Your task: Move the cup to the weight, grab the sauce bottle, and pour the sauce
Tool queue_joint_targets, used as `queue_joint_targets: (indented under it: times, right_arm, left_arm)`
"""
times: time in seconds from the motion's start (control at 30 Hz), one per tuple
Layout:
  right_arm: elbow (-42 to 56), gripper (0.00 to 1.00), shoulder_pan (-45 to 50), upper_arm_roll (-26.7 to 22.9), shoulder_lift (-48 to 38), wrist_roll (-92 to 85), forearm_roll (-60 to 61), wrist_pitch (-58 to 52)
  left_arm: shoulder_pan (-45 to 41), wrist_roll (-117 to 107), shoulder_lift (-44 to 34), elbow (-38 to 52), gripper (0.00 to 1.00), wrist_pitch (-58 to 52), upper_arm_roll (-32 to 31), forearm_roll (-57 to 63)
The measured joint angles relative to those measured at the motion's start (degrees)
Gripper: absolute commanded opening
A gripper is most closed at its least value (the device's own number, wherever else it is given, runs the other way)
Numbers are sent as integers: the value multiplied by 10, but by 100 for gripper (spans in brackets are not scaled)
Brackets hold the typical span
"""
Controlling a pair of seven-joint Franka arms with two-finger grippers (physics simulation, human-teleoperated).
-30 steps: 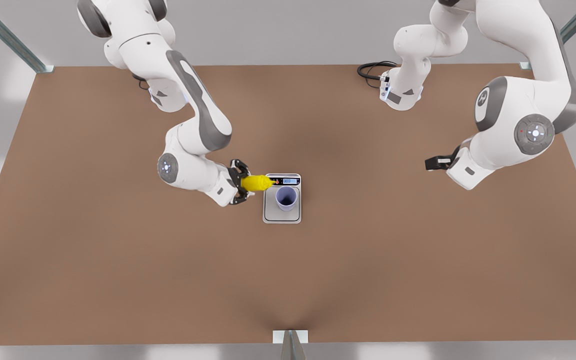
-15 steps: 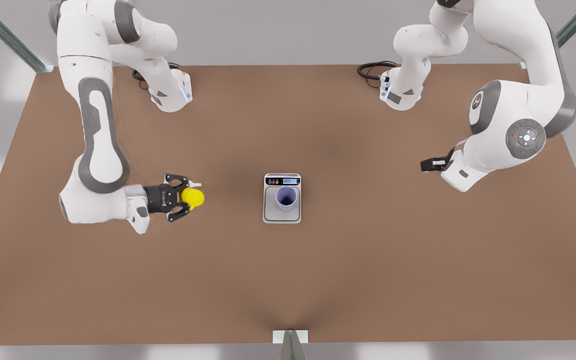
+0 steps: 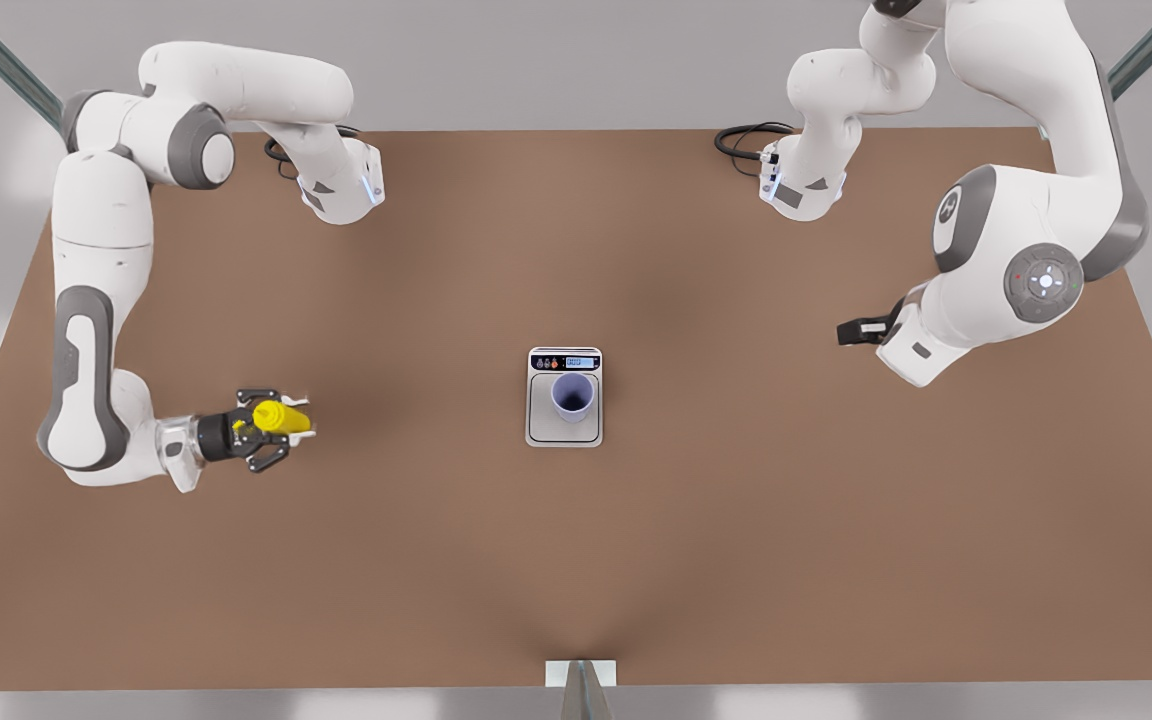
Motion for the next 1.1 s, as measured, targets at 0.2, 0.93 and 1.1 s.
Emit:
queue_joint_targets:
  times: [0.2, 0.93, 1.1]
  right_arm:
    - [9, 47, -15, -1, 49, -90, 21, 39]
    - [50, 65, -25, -1, 128, -126, 20, 64]
    - [51, 100, -24, -1, 129, -124, 14, 61]
  left_arm:
    - [-1, 0, 0, 0, 100, -2, 0, 0]
    - [-3, 0, 7, 0, 100, -2, 0, 0]
    - [-3, 0, 8, 0, 100, -2, 0, 0]
